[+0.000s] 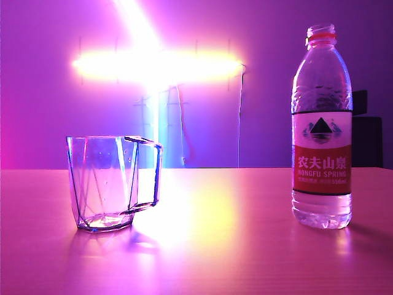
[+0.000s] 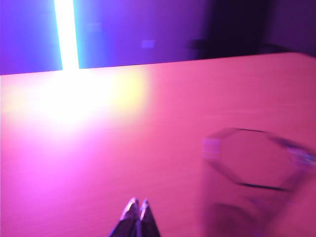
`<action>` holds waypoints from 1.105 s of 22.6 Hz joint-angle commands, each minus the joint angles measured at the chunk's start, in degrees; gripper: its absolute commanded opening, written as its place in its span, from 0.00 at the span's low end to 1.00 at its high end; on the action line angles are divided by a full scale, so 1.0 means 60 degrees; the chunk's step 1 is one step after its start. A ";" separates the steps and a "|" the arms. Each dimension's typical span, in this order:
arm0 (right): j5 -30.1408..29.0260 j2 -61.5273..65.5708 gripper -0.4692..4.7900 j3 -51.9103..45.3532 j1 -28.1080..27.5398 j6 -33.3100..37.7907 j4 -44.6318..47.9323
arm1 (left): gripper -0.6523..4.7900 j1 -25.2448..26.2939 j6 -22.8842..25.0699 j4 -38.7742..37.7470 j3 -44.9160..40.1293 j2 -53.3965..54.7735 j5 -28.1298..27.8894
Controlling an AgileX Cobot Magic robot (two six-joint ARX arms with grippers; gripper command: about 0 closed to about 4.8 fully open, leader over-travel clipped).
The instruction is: Pick up the mineral water bottle on the table and pour water into the mug until it's half full.
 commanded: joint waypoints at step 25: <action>-0.0222 0.5002 1.00 0.3330 0.3883 -0.0925 -0.4583 | 0.12 -0.4696 -0.0025 0.0124 0.0036 0.0525 0.0036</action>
